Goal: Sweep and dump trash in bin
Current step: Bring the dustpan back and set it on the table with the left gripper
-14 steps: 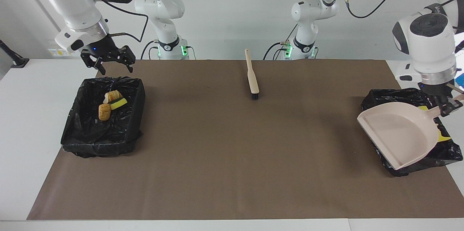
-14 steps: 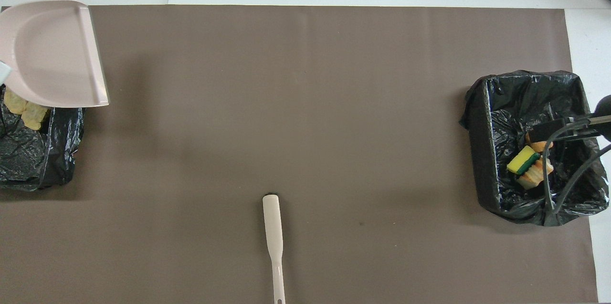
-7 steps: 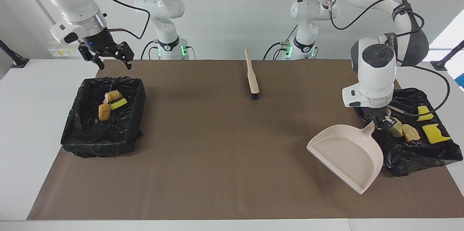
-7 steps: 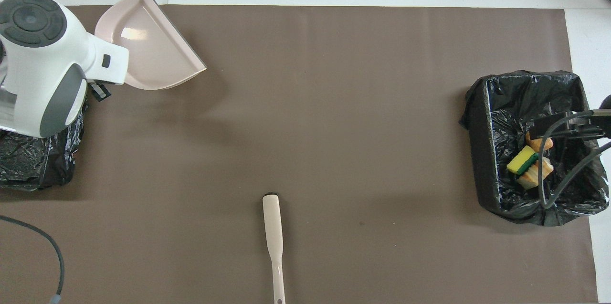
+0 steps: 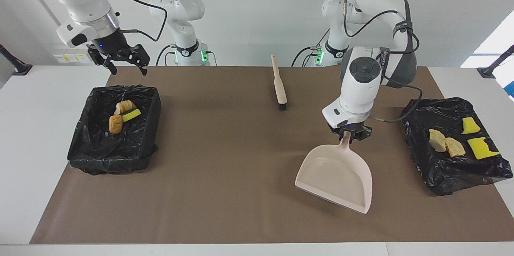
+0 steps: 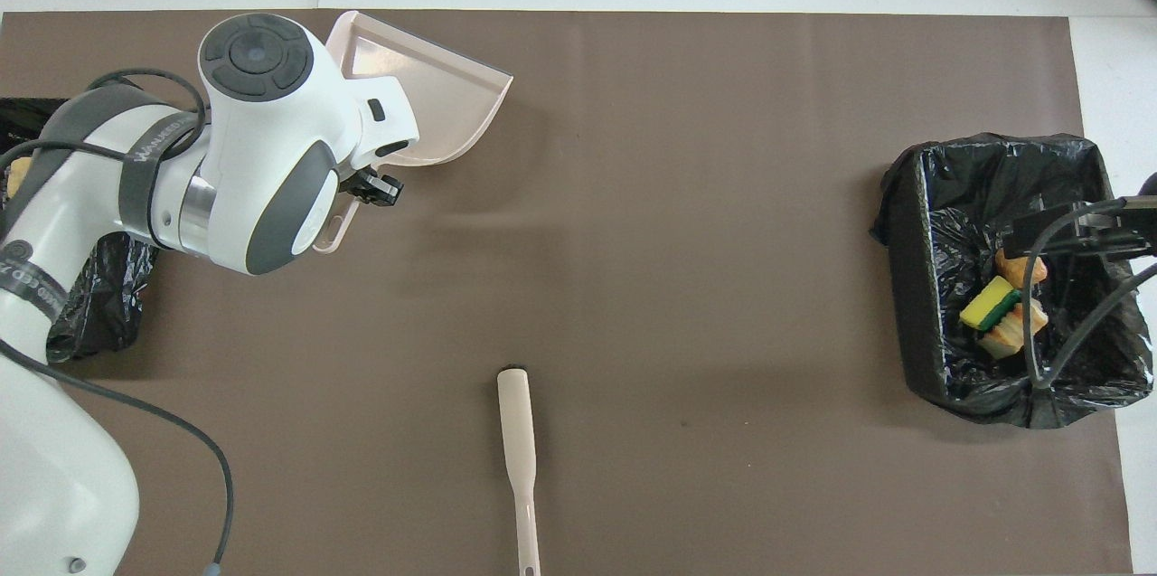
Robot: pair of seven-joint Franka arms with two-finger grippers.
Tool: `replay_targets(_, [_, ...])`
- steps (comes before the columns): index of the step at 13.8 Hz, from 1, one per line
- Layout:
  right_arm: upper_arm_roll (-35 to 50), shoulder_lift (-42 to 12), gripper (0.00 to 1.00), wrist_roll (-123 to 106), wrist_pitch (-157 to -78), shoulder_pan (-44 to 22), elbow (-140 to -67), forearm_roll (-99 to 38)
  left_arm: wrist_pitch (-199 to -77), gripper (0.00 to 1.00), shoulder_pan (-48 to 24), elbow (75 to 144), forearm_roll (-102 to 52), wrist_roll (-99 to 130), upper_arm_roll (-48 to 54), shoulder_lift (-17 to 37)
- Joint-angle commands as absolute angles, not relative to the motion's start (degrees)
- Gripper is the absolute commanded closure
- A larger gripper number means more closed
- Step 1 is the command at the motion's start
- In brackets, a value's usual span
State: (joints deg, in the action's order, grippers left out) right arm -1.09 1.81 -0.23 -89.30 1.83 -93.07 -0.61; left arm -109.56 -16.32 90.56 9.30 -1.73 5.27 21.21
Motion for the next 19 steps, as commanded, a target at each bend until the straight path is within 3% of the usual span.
replay_targets(1, [-0.79,0.00,0.00,0.79,-89.29,1.76,-90.35,-0.53,-105.75,1.00,-20.89,85.97,7.21,4.37,4.22,23.37])
replay_targets(4, [-0.79,0.09,0.00,0.70,-89.30,1.84,-90.70,-0.79,-101.17,1.00,-24.77,79.73,5.99,13.06,4.22,26.28])
replay_targets(9, [-0.79,0.09,0.00,0.70,-89.30,1.85,-90.70,-0.79,-102.22,1.00,-27.07,78.40,4.48,21.97,4.22,29.70])
replay_targets(13, [-0.79,0.09,0.00,0.70,-89.30,1.85,-90.70,-0.79,-102.30,1.00,-30.32,73.31,4.22,27.92,4.13,36.11])
replay_targets(19, [-0.79,0.09,0.00,0.70,-89.30,1.85,-90.70,-0.79,-105.28,1.00,-30.67,75.32,-0.08,30.59,4.04,36.47])
